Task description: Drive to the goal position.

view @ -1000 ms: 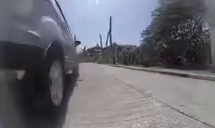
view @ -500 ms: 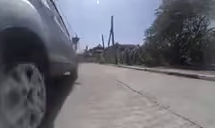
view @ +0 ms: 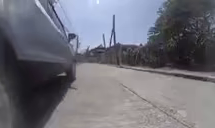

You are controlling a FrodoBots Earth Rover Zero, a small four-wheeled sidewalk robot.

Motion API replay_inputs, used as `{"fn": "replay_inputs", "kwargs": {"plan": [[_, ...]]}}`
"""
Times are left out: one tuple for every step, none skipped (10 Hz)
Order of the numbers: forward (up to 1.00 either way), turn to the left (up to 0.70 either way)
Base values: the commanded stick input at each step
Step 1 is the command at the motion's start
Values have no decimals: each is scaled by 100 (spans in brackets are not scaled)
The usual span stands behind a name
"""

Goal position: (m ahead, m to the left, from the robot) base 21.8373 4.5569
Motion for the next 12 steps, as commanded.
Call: {"fn": "replay_inputs", "kwargs": {"plan": [[85,0],[85,0],[85,0],[85,0],[85,0],[85,0],[85,0],[85,0],[85,0],[85,0],[85,0],[85,0]]}}
